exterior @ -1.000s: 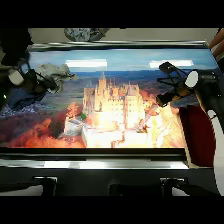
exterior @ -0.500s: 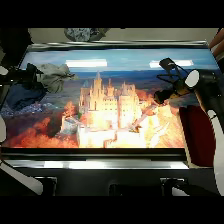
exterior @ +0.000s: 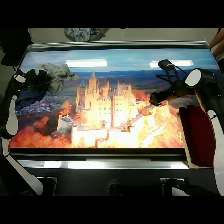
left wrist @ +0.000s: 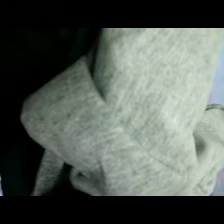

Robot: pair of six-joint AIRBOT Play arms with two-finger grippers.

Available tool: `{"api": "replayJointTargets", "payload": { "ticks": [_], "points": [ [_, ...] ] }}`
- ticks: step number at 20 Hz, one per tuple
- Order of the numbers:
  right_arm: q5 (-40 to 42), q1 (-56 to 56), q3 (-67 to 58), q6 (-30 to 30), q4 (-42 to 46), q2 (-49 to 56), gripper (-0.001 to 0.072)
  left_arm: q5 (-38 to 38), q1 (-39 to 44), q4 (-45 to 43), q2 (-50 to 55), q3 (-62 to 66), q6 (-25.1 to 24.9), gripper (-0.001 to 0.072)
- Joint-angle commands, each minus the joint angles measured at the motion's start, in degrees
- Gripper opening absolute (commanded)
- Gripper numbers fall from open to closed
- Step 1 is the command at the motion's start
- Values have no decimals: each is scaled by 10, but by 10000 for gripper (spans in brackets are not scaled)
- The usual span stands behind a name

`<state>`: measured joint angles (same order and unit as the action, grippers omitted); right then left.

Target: Fold the shirts.

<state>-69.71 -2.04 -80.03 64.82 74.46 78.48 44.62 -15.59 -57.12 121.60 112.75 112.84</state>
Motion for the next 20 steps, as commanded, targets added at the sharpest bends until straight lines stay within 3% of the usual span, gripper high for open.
{"api": "replayJointTargets", "payload": {
  "ticks": [1,6,9,11,16,20],
  "points": [
    [-9,0,0,40,-14,0,688,31,2,10,9,1,-28,36],
    [27,0,-2,17,-6,0,687,23,12,49,-108,1,-151,32],
    [23,0,-26,1,4,-15,688,71,36,49,-245,1,-254,32],
    [15,0,-40,1,14,-50,690,116,61,48,-337,1,-294,32],
    [-22,0,-54,1,69,-186,689,166,166,49,-507,0,-284,32],
    [-30,0,-54,1,91,-295,688,220,266,20,-549,-3,-250,32]
  ]
}}
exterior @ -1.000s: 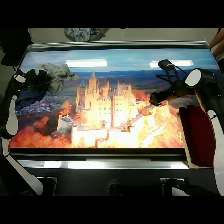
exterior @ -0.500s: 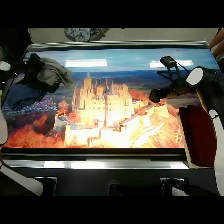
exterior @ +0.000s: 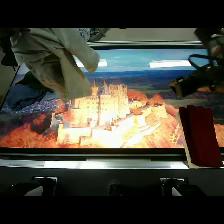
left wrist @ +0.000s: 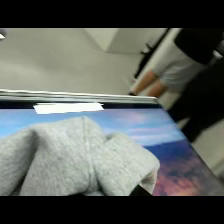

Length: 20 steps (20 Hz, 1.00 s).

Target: Fold the shirts.

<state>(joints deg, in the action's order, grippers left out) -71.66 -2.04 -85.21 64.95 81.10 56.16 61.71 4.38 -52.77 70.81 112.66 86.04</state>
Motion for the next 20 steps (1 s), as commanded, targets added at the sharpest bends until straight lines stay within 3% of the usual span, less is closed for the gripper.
{"api": "replayJointTargets", "payload": {
  "ticks": [1,8,12,13,14,17,20],
  "points": [
    [-20,0,-2,0,31,-91,688,74,91,-40,-39,-9,19,32],
    [-200,0,-1,9,52,-106,688,98,212,-62,13,-195,-21,33],
    [-207,0,19,8,51,-45,688,96,270,-62,140,-252,-36,41],
    [-198,0,28,4,51,-22,688,94,278,-59,173,-251,-36,212],
    [-188,0,35,2,51,2,688,101,280,-58,201,-243,-24,711],
    [-180,0,52,-18,44,79,688,150,240,-94,214,-205,-17,715],
    [-182,0,80,-48,-37,135,689,213,153,-202,176,-180,-17,714]
  ]
}}
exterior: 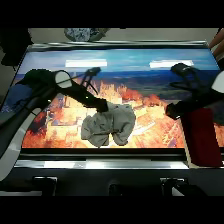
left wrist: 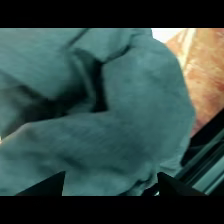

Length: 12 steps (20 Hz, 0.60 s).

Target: Fold the shirts.

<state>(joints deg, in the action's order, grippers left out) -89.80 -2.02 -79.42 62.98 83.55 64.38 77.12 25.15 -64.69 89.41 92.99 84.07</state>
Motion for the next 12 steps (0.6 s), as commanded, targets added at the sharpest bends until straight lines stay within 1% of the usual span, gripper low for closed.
{"api": "replayJointTargets", "payload": {
  "ticks": [1,3,5,7,8,10,12],
  "points": [
    [5,0,42,-42,-106,61,689,79,-89,-98,-23,7,3,714],
    [40,0,104,-56,-183,64,691,90,-142,-95,-50,-54,3,713],
    [69,0,176,-74,-247,63,691,78,-173,-87,-78,-160,1,702],
    [101,0,241,-89,-295,64,691,33,-182,-49,-101,-273,-24,702],
    [113,-1,266,-96,-320,63,691,5,-182,-31,-106,-315,-27,702],
    [133,-1,306,-114,-376,63,692,-51,-175,15,-103,-375,-27,703],
    [146,-1,324,-118,-389,63,700,-98,-163,49,-97,-407,-27,702]
  ]
}}
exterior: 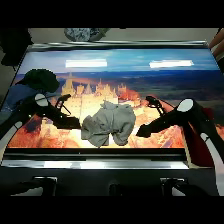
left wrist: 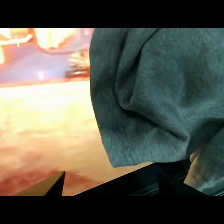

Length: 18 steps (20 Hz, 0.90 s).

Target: Fold the shirts.

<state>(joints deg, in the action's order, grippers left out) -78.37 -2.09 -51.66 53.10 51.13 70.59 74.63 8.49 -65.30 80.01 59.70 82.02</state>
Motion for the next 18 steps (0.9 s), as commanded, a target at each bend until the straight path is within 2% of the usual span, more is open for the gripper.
{"api": "replayJointTargets", "payload": {
  "ticks": [1,6,9,11,15,16,17,18],
  "points": [
    [41,0,54,-19,-65,1,701,-89,11,63,1,-80,-7,702],
    [105,-88,63,-15,-62,2,710,-131,50,71,33,-80,-6,686],
    [179,-140,63,25,-61,4,711,-160,57,71,38,-80,33,264],
    [218,-162,63,42,-61,23,712,-167,55,70,38,-78,37,36],
    [255,-167,63,67,-61,79,691,-167,55,70,34,-77,33,34],
    [261,-167,63,67,-61,86,586,-167,55,70,33,-77,32,34],
    [258,-167,61,65,-58,86,279,-167,55,70,31,-77,32,33],
    [254,-166,58,67,-50,81,49,-170,55,65,25,-75,32,33]
  ]
}}
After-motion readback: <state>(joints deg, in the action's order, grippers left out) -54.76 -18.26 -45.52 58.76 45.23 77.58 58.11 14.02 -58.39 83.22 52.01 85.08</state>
